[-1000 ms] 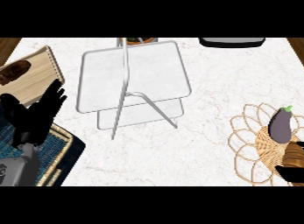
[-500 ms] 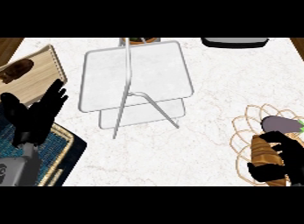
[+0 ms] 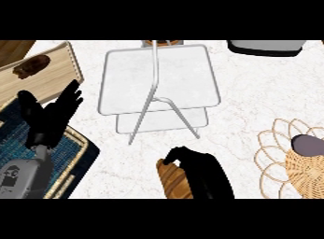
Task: Pick the croissant from the placemat and place it in the tiered shelf
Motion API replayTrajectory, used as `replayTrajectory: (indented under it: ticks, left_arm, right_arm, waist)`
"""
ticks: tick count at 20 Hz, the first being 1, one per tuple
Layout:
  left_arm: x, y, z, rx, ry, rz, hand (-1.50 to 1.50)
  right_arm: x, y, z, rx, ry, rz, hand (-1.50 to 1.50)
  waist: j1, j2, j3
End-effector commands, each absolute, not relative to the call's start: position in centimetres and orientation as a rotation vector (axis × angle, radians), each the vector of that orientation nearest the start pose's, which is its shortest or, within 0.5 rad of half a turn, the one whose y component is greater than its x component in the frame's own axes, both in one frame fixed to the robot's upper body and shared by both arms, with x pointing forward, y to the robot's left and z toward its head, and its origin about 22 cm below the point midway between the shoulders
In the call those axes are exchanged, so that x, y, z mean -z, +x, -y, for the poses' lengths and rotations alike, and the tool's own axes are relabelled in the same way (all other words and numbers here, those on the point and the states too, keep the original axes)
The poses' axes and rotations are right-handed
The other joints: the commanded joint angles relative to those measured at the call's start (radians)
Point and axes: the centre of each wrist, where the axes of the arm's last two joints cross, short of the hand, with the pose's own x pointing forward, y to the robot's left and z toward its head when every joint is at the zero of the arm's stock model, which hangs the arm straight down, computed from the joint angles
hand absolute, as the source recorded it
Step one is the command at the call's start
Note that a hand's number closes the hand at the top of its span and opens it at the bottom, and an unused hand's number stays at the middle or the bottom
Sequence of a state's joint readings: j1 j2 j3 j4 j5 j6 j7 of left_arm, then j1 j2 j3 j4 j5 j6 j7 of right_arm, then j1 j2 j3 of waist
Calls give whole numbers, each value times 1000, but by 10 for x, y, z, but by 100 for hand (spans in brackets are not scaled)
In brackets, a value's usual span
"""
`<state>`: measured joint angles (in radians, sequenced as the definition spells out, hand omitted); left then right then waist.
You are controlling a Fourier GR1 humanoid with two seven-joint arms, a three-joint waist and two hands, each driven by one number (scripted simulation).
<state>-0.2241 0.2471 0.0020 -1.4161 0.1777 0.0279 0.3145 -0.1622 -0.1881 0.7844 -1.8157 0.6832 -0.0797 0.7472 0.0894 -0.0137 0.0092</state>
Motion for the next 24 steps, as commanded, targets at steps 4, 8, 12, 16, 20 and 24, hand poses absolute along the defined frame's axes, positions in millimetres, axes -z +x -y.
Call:
replayTrajectory:
  ticks: [4,8,12,16,20,24]
  left_arm:
    - [9,269,-293,-8,87,1099,0]
    - [15,262,-289,-21,107,1105,0]
    - [18,258,-289,-45,95,1085,0]
    - [15,256,-296,-34,101,1091,0]
    - [11,257,-297,-25,105,1100,0]
    - [14,254,-301,-22,106,1110,0]
  right_arm:
    - [-133,144,16,-923,-492,1660,150]
    - [-164,132,19,-837,-577,1694,150]
    - [-188,132,23,-792,-624,1723,150]
    - [-215,142,28,-728,-687,1762,150]
    - [-236,162,29,-657,-692,1749,150]
    - [-264,181,30,-606,-720,1760,150]
  waist:
    - [-59,-3,-15]
    - [-79,-6,-15]
    - [-84,-5,-16]
    - [-85,-2,-16]
    - [-77,4,-16]
    - [-76,6,-17]
